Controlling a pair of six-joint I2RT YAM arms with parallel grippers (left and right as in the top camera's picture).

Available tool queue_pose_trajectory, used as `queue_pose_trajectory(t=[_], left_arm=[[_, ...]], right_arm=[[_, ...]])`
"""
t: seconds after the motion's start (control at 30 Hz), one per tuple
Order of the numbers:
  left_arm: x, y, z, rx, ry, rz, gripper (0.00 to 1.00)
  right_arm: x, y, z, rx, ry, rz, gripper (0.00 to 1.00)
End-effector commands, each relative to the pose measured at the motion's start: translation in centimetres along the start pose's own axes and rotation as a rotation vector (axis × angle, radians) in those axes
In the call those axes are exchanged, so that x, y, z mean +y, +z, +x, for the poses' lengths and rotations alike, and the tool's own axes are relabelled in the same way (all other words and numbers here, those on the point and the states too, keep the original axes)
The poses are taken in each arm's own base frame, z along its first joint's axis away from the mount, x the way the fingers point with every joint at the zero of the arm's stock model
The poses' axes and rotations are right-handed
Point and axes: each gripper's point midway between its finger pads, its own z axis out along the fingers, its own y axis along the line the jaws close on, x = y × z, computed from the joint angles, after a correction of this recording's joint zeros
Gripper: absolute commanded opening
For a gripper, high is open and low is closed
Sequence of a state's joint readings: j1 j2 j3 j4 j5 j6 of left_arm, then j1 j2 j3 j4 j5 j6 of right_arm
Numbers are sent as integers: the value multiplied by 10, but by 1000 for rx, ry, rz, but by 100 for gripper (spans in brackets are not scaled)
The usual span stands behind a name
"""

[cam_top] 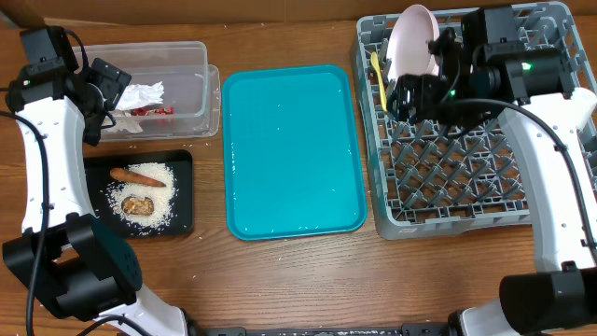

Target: Sort waste into correct bins and load items into the dishwasher

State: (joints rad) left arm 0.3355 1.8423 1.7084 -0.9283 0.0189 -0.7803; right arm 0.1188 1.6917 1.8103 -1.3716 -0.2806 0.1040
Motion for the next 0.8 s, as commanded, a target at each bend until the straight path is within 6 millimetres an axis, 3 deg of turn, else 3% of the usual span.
queue_pose_trajectory(t=[0.0, 0.17, 0.2, 0.43, 0.77], left_arm=[[-3, -1, -1, -7, -5, 5, 100], [-3, -1, -1, -7, -5, 5, 100], [-3, -1, -2, -7, -5, 5, 100], [-3, -1, -1, -7, -5, 5, 100], [-3, -1, -1, -7, -5, 5, 100]], right_arm=[[1, -12, 18, 22, 7, 9, 100], [-6, -38, 46, 25, 9, 69, 100], [-6, -47, 59, 33, 12, 76, 100], [-7, -72, 104, 106, 29, 89, 100], [-8, -71, 107, 120, 31, 91, 100]])
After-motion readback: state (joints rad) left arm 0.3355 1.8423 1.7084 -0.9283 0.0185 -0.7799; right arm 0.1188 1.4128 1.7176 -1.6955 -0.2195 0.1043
